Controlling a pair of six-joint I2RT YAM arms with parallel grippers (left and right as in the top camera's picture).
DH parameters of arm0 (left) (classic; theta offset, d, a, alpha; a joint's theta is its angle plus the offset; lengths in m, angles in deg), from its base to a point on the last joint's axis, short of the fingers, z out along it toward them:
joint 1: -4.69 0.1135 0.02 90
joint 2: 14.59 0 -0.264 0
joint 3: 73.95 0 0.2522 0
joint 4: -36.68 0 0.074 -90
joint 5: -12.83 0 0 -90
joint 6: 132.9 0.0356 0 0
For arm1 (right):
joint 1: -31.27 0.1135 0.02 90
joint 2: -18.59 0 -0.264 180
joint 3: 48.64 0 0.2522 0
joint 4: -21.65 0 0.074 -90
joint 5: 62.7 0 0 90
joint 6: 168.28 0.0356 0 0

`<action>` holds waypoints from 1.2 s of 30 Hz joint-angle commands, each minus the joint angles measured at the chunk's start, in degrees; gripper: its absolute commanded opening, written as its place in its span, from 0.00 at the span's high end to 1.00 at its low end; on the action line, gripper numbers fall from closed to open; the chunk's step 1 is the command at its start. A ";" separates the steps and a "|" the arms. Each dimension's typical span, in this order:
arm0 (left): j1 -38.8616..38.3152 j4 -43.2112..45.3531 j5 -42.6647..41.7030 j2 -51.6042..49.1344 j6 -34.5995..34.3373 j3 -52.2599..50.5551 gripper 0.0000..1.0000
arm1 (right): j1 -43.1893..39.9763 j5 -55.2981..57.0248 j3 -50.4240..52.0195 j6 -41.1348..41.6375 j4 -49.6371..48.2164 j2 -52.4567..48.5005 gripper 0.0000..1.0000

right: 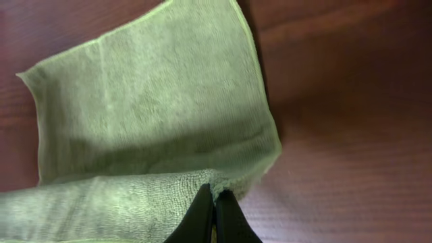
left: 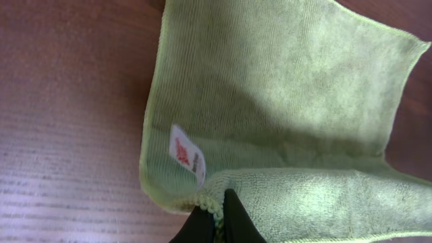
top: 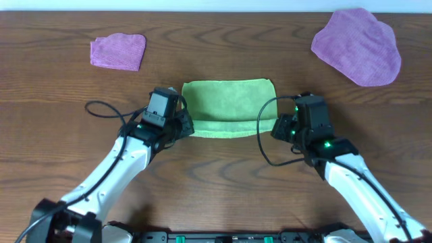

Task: Fold the cloth
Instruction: 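Lift the bottom edge and fold it forward toward the top edge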

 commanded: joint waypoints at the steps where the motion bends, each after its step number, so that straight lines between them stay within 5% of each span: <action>1: 0.44 -0.15 0.68 -2.16 3.13 3.76 0.94 | -0.76 0.15 -2.29 -2.23 -0.59 -2.54 0.98; 36: 5.66 -0.37 2.84 -17.29 13.33 21.49 0.94 | -3.34 0.66 -21.53 -8.70 -3.30 -23.45 0.99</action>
